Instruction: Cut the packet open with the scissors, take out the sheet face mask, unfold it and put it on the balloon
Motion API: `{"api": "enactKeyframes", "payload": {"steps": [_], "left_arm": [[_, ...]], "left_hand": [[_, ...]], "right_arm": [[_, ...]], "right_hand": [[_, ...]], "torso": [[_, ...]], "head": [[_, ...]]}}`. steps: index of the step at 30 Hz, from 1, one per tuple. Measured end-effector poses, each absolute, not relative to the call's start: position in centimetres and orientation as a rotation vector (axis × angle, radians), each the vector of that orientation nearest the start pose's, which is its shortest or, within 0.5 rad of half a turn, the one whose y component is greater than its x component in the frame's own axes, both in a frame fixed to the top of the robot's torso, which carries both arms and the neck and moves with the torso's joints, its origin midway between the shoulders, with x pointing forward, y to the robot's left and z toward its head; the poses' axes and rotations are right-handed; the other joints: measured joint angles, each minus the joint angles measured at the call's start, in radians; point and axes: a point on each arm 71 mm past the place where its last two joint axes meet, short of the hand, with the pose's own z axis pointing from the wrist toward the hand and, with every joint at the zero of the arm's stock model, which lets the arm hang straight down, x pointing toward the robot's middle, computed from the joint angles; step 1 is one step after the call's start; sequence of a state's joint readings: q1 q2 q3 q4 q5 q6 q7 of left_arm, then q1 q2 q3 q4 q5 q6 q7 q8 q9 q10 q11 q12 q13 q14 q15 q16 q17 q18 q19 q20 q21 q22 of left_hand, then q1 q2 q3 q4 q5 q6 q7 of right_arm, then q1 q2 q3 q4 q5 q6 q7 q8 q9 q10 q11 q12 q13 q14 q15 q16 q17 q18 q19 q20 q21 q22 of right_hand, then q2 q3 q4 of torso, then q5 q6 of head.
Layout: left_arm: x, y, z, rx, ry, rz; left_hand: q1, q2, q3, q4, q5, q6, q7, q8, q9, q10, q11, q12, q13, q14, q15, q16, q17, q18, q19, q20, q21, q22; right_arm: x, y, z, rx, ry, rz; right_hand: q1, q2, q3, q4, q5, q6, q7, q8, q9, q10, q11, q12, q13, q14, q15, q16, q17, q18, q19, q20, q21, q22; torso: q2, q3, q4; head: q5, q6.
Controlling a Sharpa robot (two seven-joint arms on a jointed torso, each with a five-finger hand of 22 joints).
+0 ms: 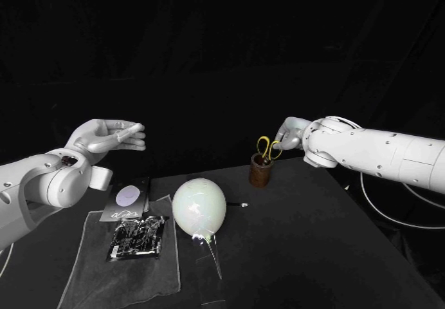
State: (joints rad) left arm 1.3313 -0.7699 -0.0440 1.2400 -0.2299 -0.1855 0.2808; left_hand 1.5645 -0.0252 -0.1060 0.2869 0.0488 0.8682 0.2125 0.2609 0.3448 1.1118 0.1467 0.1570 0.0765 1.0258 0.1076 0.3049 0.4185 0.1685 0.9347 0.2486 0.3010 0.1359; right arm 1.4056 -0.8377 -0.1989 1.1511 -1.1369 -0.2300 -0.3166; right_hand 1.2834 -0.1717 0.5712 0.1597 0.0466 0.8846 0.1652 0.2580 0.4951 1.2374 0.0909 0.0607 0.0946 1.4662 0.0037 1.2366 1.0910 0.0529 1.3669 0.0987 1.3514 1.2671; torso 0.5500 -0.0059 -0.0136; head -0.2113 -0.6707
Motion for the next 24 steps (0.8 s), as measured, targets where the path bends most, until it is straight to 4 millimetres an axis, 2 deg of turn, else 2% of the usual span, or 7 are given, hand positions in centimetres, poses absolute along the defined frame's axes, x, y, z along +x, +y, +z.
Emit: {"api": "enactKeyframes", "payload": {"steps": [2,8,12,19,22,23,24], "left_arm": [[55.5,25.2,-13.0,-0.849,1.463,-1.363],[55.5,25.3,-13.0,-0.852,1.462,-1.362],[55.5,25.4,-13.0,-0.853,1.462,-1.361],[55.5,25.4,-13.1,-0.855,1.463,-1.361],[55.5,25.4,-13.1,-0.856,1.462,-1.36],[55.5,25.4,-13.1,-0.856,1.463,-1.36],[55.5,25.4,-13.1,-0.856,1.463,-1.359]], "left_hand": [[0.0,0.0,0.0,0.0,0.0,0.0,0.0,0.0,0.0,0.0,0.0,0.0,0.0,0.0,0.0,0.0,0.0,0.0,0.0,0.0,0.0,0.0],[0.0,0.0,-0.003,0.003,0.0,0.0,0.0,0.0,0.0,0.003,0.004,0.0,0.0,0.0,0.0,0.0,0.0,-0.005,0.004,-0.004,0.0,0.0],[0.0,0.0,-0.003,0.003,0.0,0.0,0.0,0.0,0.0,0.003,0.004,0.0,0.0,0.0,0.0,0.0,0.0,0.005,0.004,-0.004,0.0,0.0],[0.0,0.0,-0.006,0.0,0.0,0.0,0.0,0.0,-0.001,0.003,0.004,0.0,0.0,0.0,0.0,0.0,0.0,0.005,0.004,-0.004,0.0,0.0],[0.0,0.0,-0.006,0.0,0.0,0.0,-0.001,0.0,-0.001,0.003,0.004,0.0,0.0,0.0,0.0,0.0,0.0,0.005,0.004,-0.004,0.0,0.0],[0.0,0.0,-0.006,0.0,0.0,0.0,-0.001,0.0,-0.001,0.003,0.004,0.0,0.0,0.0,0.0,0.0,0.0,0.005,0.004,-0.004,0.0,0.0],[0.0,0.0,-0.006,0.0,0.0,0.001,-0.002,0.0,-0.001,0.003,0.004,0.0,0.0,0.0,0.0,0.0,0.0,0.005,0.004,-0.004,0.0,0.0]], "right_arm": [[55.8,-34.2,-16.0,0.351,1.778,0.185],[55.8,-33.5,-16.2,0.313,1.781,0.181],[55.8,-33.5,-16.3,0.293,1.779,0.17],[55.7,-33.3,-16.3,0.266,1.776,0.161],[55.5,-33.1,-16.3,0.257,1.775,0.171],[55.3,-33.1,-16.3,0.255,1.772,0.176],[55.2,-33.1,-16.2,0.254,1.768,0.182]], "right_hand": [[-0.014,-0.019,-0.026,0.006,0.0,-0.039,0.017,-0.027,-0.011,-0.065,0.019,0.0,-0.02,-0.035,0.02,-0.091,-0.124,0.023,-0.045,0.018,-0.053,-0.062],[-0.005,-0.038,-0.055,0.01,0.0,-0.065,0.029,-0.047,-0.019,-0.12,0.033,0.0,-0.031,-0.08,0.03,-0.179,-0.236,0.047,-0.095,0.038,-0.124,-0.142],[-0.004,-0.039,-0.063,0.009,0.0,-0.067,0.031,-0.053,-0.02,-0.125,0.034,0.0,-0.031,-0.084,0.034,-0.187,-0.252,0.047,-0.098,0.041,-0.134,-0.156],[-0.006,-0.041,-0.11,0.021,0.0,-0.097,0.038,-0.073,-0.026,-0.173,0.043,0.0,-0.031,-0.112,0.042,-0.228,-0.303,0.049,-0.132,0.048,-0.181,-0.202],[-0.006,-0.047,-0.204,0.043,0.0,-0.124,0.034,-0.089,-0.031,-0.225,0.05,0.004,-0.031,-0.144,0.047,-0.276,-0.365,0.071,-0.172,0.053,-0.238,-0.261],[0.005,-0.039,-0.291,0.061,0.006,-0.137,0.033,-0.096,-0.033,-0.249,0.054,0.004,-0.031,-0.158,0.049,-0.293,-0.386,0.072,-0.192,0.057,-0.268,-0.292],[0.051,-0.003,-0.434,0.098,0.01,-0.152,0.03,-0.102,-0.034,-0.274,0.054,0.004,-0.031,-0.174,0.055,-0.308,-0.403,0.081,-0.213,0.059,-0.304,-0.327]], "torso": [[0.0,0.0001,-0.0004],[0.0,0.0002,-0.0005],[0.0,0.0002,-0.0004],[-0.001,0.0001,-0.001],[-0.001,0.0005,-0.001],[-0.001,0.0006,-0.001],[-0.001,0.0007,-0.001]], "head": [[0.0,-0.001],[-0.001,-0.003],[-0.002,-0.004],[-0.002,-0.004],[-0.002,-0.004],[-0.002,-0.003],[-0.003,-0.003]]}}
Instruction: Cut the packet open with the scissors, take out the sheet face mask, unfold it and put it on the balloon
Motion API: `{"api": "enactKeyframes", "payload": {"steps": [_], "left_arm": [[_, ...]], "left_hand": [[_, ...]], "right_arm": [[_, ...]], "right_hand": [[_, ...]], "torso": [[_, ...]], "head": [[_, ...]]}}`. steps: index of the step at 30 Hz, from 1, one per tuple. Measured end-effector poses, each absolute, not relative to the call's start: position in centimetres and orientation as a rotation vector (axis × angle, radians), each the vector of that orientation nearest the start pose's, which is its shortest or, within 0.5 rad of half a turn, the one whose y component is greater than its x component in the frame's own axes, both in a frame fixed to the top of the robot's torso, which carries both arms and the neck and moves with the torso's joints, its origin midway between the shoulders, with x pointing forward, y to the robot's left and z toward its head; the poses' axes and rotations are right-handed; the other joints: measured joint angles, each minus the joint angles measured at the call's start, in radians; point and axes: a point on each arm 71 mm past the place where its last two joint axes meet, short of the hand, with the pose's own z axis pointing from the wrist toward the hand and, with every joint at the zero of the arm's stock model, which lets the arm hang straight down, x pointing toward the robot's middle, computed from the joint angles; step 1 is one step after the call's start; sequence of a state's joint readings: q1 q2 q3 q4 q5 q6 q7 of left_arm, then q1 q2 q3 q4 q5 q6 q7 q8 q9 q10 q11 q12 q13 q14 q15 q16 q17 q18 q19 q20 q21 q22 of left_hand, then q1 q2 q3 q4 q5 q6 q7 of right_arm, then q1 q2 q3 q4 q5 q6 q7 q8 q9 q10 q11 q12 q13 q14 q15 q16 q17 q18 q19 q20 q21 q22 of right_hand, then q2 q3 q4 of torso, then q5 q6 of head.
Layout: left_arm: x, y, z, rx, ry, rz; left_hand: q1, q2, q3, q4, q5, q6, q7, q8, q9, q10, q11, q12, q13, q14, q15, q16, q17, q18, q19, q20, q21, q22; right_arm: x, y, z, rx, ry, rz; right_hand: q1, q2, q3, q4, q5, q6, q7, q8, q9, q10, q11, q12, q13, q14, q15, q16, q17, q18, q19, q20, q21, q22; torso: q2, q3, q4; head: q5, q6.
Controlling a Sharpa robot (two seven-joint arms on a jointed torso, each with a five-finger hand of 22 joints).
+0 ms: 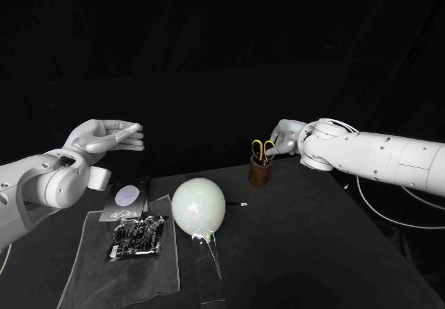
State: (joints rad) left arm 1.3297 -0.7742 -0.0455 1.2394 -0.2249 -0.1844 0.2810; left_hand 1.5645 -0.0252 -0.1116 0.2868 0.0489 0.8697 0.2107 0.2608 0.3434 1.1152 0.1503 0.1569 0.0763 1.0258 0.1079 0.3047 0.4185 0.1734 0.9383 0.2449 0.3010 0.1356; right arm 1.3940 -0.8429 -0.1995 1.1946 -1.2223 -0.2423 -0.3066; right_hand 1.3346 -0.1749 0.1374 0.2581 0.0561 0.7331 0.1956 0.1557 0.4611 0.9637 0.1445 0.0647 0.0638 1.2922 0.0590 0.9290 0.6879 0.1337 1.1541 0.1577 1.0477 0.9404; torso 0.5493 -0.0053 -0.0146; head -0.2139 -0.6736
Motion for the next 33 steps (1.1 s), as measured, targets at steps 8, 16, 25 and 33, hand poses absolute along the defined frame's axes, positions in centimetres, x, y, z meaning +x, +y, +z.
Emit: {"api": "enactKeyframes", "payload": {"steps": [8,16,25,33], "left_arm": [[55.2,25.9,-13.5,-0.854,1.467,-1.353],[54.1,26.3,-14.7,-0.821,1.496,-1.341],[51.8,27.5,-17.0,-0.779,1.56,-1.302],[50.0,28.4,-19.1,-0.703,1.635,-1.234]], "left_hand": [[0.015,-0.01,-0.013,-0.005,0.0,-0.002,-0.002,-0.002,-0.008,0.0,0.0,-0.007,-0.002,0.0,0.0,0.003,0.004,-0.001,0.0,0.0,0.0,0.0],[0.058,-0.006,-0.029,-0.013,0.0,-0.005,-0.006,-0.007,-0.017,0.016,-0.011,-0.015,-0.003,0.019,-0.008,0.038,0.028,-0.002,0.011,-0.003,0.015,0.002],[0.157,0.009,-0.017,-0.023,0.0,0.002,-0.013,-0.015,-0.03,0.05,-0.021,-0.025,-0.008,0.02,-0.021,0.062,0.046,-0.003,0.038,-0.026,0.039,0.013],[0.143,-0.012,-0.046,0.001,0.001,-0.002,-0.017,-0.03,-0.042,0.037,-0.016,-0.044,-0.009,0.051,-0.025,0.11,0.076,-0.004,0.079,-0.046,0.082,0.036]], "right_arm": [[53.6,-35.1,-14.6,0.279,1.632,0.234],[51.4,-37.4,-11.2,0.365,1.394,0.378],[48.9,-33.0,-10.8,0.424,1.335,0.678],[46.6,-27.6,-13.7,0.416,1.436,0.858]], "right_hand": [[0.05,-0.086,-0.279,0.043,0.011,-0.048,-0.009,-0.019,-0.002,-0.074,0.007,0.012,0.003,-0.055,0.006,-0.044,-0.047,0.041,-0.123,0.009,-0.21,-0.209],[0.112,0.042,-0.188,0.032,0.02,0.001,-0.006,0.007,0.011,-0.021,0.008,0.065,0.011,-0.061,0.012,-0.048,-0.068,0.043,-0.119,0.009,-0.242,-0.227],[0.248,0.132,-0.106,0.011,0.015,0.154,-0.023,0.037,-0.001,0.171,-0.041,0.123,0.01,-0.028,-0.041,-0.048,-0.09,0.042,-0.019,-0.029,-0.152,-0.121],[0.303,0.122,-0.052,0.029,0.086,0.263,-0.069,0.055,-0.012,0.354,-0.098,0.17,0.042,0.081,-0.089,0.034,-0.02,-0.011,0.142,-0.076,0.065,0.11]], "torso": [[-0.001,-0.0005,0.0005],[-0.001,-0.0005,0.0012],[-0.001,-0.0005,0.0021],[0.001,-0.0019,0.0057]], "head": [[0.003,0.005],[0.008,0.002],[0.111,-0.025],[0.244,-0.065]]}}
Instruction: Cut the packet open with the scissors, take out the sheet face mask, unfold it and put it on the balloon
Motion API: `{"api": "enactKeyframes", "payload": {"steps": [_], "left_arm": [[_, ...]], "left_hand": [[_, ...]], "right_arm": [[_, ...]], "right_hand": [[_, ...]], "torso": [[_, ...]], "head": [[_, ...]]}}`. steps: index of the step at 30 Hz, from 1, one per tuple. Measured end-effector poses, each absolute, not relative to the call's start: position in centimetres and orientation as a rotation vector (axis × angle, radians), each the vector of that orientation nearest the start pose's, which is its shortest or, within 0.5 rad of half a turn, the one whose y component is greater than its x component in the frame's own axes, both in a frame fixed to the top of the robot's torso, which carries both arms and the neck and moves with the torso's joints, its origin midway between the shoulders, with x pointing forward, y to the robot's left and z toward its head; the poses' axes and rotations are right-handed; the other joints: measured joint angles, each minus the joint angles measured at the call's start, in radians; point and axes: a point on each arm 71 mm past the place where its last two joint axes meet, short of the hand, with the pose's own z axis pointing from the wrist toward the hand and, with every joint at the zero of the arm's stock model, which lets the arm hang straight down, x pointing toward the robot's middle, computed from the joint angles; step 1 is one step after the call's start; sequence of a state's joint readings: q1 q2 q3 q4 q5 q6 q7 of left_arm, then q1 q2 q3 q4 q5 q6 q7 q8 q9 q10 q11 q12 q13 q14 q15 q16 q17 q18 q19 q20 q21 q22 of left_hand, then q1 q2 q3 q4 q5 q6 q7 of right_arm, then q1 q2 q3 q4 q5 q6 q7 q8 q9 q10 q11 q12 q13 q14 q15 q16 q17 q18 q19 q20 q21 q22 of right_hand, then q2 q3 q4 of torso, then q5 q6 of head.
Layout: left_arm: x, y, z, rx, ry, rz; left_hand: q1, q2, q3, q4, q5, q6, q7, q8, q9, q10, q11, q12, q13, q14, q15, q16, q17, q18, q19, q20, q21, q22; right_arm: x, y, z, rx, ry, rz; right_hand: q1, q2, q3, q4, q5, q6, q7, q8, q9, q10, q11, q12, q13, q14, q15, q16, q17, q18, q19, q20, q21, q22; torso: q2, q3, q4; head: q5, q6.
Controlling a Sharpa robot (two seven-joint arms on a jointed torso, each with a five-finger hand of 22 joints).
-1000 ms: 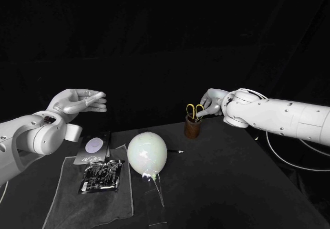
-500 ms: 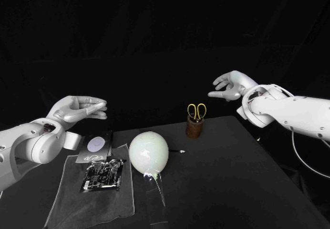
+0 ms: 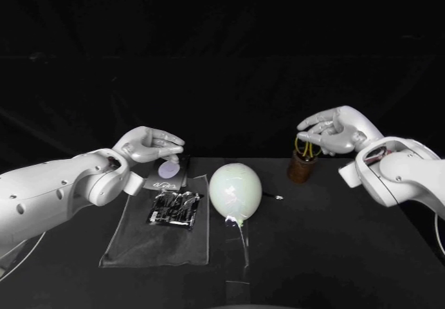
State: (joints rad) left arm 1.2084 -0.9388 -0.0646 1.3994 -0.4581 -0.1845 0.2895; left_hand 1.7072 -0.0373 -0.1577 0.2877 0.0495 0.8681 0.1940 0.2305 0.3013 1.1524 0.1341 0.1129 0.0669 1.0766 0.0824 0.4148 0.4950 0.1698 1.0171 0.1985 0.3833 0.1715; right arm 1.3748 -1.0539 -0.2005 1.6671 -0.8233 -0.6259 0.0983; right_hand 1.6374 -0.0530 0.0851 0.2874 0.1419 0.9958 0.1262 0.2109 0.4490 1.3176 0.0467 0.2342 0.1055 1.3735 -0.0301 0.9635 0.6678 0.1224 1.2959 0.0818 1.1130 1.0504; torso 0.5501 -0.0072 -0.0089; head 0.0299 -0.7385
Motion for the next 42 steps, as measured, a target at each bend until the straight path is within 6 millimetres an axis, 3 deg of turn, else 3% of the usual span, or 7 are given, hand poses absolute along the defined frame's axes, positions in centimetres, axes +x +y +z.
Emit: {"api": "enactKeyframes", "payload": {"steps": [13,16,19,23,30,36,42], "left_arm": [[47.5,29.1,-22.7,-0.511,1.789,-1.077],[46.9,29.3,-23.5,-0.447,1.821,-1.033],[46.7,29.2,-24.0,-0.381,1.84,-0.999],[46.2,29.0,-24.5,-0.249,1.855,-0.94],[45.2,28.1,-25.8,-0.013,1.856,-0.848],[44.3,27.6,-27.7,0.132,1.866,-0.773],[44.2,27.9,-28.7,0.214,1.874,-0.696]], "left_hand": [[-0.048,0.001,-0.066,-0.002,0.0,-0.002,0.007,0.0,-0.004,-0.028,0.019,-0.006,0.006,-0.136,0.03,-0.002,0.02,-0.001,-0.131,0.043,-0.049,-0.02],[-0.054,-0.004,-0.076,-0.001,0.0,-0.012,0.023,-0.002,-0.009,-0.085,0.036,-0.03,0.002,-0.235,0.057,-0.059,-0.011,-0.033,-0.232,0.072,-0.107,-0.047],[-0.057,-0.017,-0.074,0.001,0.0,-0.031,0.018,-0.011,-0.015,-0.135,0.052,-0.046,-0.002,-0.298,0.081,-0.108,-0.038,-0.077,-0.348,0.09,-0.173,-0.079],[-0.083,-0.098,-0.026,0.008,0.0,-0.076,-0.021,-0.031,-0.024,-0.231,0.059,-0.047,-0.005,-0.384,0.112,-0.183,-0.082,-0.102,-0.611,0.095,-0.278,-0.125],[-0.14,-0.254,-0.051,0.015,0.0,-0.261,-0.104,-0.101,-0.078,-0.532,-0.014,-0.064,-0.018,-0.716,0.077,-0.334,-0.258,-0.102,-0.724,0.094,-0.324,-0.135],[-0.182,-0.27,-0.063,0.014,0.0,-0.332,-0.083,-0.123,-0.099,-0.652,-0.044,-0.067,-0.022,-0.782,0.048,-0.357,-0.295,-0.102,-0.739,0.087,-0.328,-0.135],[-0.183,-0.27,-0.063,0.014,0.0,-0.323,-0.05,-0.123,-0.094,-0.651,-0.022,-0.067,-0.02,-0.76,0.033,-0.357,-0.284,-0.102,-0.703,0.072,-0.326,-0.128]], "right_arm": [[45.1,-21.6,-17.4,0.311,1.585,0.982],[45.0,-21.2,-18.1,0.298,1.602,0.986],[45.0,-21.1,-18.5,0.293,1.607,0.983],[45.1,-21.2,-18.7,0.289,1.603,0.974],[45.2,-21.6,-18.8,0.291,1.582,0.967],[45.2,-21.7,-18.7,0.294,1.57,0.964],[45.1,-21.9,-18.7,0.297,1.564,0.962]], "right_hand": [[-0.06,-0.038,0.046,0.001,-0.008,0.014,-0.014,-0.024,-0.009,0.051,-0.022,0.055,0.115,0.065,-0.02,0.135,0.18,-0.024,0.069,-0.022,0.121,0.141],[-0.065,-0.041,0.06,0.003,-0.014,-0.003,0.002,-0.042,-0.015,0.003,-0.009,0.034,0.119,0.055,-0.01,0.118,0.152,-0.024,0.058,-0.013,0.102,0.117],[-0.073,-0.04,0.077,0.002,-0.014,-0.024,0.016,-0.057,-0.019,-0.049,0.008,-0.005,0.106,0.039,0.006,0.096,0.127,-0.024,0.035,-0.004,0.075,0.092],[-0.081,-0.048,0.093,0.0,-0.018,-0.036,0.024,-0.066,-0.021,-0.094,0.025,-0.048,0.084,0.027,0.018,0.092,0.121,-0.024,0.023,0.008,0.066,0.084],[-0.1,-0.067,0.115,0.001,-0.018,-0.063,0.048,-0.092,-0.026,-0.148,0.054,-0.1,0.05,0.01,0.041,0.084,0.104,-0.024,0.002,0.029,0.035,0.059],[-0.109,-0.076,0.129,-0.001,-0.018,-0.084,0.066,-0.107,-0.029,-0.167,0.066,-0.121,0.029,-0.002,0.054,0.078,0.093,-0.024,-0.011,0.042,0.019,0.046],[-0.109,-0.076,0.129,-0.001,-0.018,-0.085,0.066,-0.111,-0.029,-0.167,0.066,-0.121,0.027,-0.002,0.053,0.074,0.089,-0.024,-0.014,0.045,0.018,0.041]], "torso": [[0.001,-0.0027,0.0093],[0.001,-0.0027,0.0101],[0.001,-0.0025,0.0103],[0.001,-0.0025,0.0092],[0.002,-0.0025,0.0086],[0.002,-0.0022,0.0087],[0.002,-0.0028,0.0089]], "head": [[0.124,-0.035],[0.138,-0.036],[0.147,-0.037],[0.158,-0.037],[0.164,-0.039],[0.165,-0.039],[0.16,-0.044]]}}
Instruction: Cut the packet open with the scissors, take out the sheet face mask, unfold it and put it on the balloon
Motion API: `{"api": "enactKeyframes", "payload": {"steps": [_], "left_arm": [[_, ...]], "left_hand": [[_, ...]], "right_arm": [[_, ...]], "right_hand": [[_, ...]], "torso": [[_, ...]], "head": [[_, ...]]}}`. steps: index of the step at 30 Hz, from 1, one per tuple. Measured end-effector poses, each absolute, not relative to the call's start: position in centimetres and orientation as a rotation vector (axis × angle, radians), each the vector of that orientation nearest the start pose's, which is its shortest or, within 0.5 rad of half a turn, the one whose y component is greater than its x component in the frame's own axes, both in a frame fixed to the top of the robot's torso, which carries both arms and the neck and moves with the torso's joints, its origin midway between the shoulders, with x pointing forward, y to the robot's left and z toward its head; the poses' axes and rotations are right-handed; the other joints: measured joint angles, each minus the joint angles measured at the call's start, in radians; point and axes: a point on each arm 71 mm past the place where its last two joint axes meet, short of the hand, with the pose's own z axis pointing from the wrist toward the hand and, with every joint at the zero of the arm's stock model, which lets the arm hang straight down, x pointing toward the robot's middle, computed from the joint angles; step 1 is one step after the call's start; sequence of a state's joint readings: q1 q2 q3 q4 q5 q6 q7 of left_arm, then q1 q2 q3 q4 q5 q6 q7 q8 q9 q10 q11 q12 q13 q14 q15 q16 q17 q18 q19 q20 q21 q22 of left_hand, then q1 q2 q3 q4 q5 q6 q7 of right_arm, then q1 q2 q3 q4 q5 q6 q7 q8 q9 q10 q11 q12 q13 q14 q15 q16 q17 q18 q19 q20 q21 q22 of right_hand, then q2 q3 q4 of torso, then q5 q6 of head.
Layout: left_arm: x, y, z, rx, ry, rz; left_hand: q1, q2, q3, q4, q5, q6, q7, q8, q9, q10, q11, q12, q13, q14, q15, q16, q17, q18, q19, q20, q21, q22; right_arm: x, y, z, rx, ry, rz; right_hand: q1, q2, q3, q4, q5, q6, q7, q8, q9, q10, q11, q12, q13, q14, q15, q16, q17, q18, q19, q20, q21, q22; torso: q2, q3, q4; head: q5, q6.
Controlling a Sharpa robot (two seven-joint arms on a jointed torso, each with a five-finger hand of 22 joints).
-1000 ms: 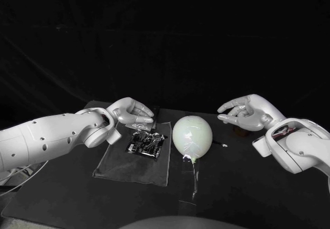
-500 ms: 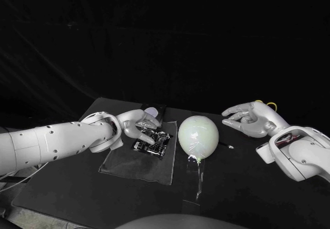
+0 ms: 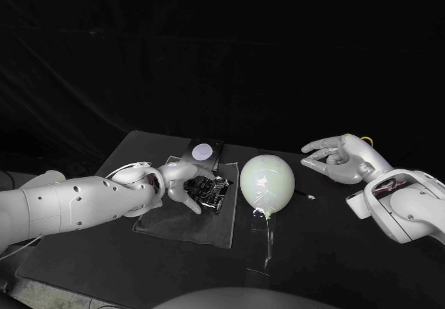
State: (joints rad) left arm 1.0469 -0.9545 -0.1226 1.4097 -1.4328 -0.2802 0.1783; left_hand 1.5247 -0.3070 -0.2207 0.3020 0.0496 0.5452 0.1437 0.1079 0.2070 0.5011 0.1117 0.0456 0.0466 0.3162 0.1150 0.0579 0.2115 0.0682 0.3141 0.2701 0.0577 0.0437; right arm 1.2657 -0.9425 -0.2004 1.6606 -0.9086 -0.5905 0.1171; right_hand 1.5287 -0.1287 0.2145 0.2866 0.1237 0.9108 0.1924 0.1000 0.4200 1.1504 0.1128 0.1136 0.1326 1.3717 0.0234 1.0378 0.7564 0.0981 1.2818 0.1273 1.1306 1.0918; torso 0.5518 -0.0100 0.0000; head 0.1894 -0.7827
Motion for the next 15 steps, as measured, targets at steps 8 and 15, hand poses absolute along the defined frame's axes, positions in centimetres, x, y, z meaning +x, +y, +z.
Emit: {"api": "enactKeyframes", "payload": {"steps": [8,15], "left_arm": [[44.7,27.6,-29.4,0.256,1.883,-0.635],[45.1,27.3,-29.8,0.272,1.886,-0.6]], "left_hand": [[0.0,0.0,0.0,0.0,0.0,0.016,0.019,0.008,0.006,0.034,0.026,0.005,0.005,0.034,0.014,0.007,0.013,0.031,0.049,-0.018,0.019,0.008],[0.028,0.006,0.001,0.0,0.0,0.017,0.02,0.008,0.009,0.046,0.03,0.005,0.005,0.043,0.015,0.008,0.014,0.048,0.064,-0.019,0.023,0.01]], "right_arm": [[45.1,-22.0,-18.7,0.301,1.563,0.961],[44.9,-22.1,-18.7,0.305,1.564,0.963]], "right_hand": [[0.0,0.0,0.0,0.0,0.0,-0.001,-0.001,0.0,0.0,0.0,0.0,0.0,-0.001,0.0,0.0,0.0,0.0,0.0,0.0,0.0,0.0,-0.001],[0.0,0.0,0.005,0.0,0.0,-0.002,-0.002,0.0,0.0,0.0,0.0,0.0,-0.003,-0.002,0.002,0.0,0.003,0.0,0.0,0.0,0.0,0.002]], "torso": [[0.0,-0.0003,-0.0003],[0.0,0.0003,-0.0013]], "head": [[-0.006,-0.006],[-0.009,-0.009]]}}
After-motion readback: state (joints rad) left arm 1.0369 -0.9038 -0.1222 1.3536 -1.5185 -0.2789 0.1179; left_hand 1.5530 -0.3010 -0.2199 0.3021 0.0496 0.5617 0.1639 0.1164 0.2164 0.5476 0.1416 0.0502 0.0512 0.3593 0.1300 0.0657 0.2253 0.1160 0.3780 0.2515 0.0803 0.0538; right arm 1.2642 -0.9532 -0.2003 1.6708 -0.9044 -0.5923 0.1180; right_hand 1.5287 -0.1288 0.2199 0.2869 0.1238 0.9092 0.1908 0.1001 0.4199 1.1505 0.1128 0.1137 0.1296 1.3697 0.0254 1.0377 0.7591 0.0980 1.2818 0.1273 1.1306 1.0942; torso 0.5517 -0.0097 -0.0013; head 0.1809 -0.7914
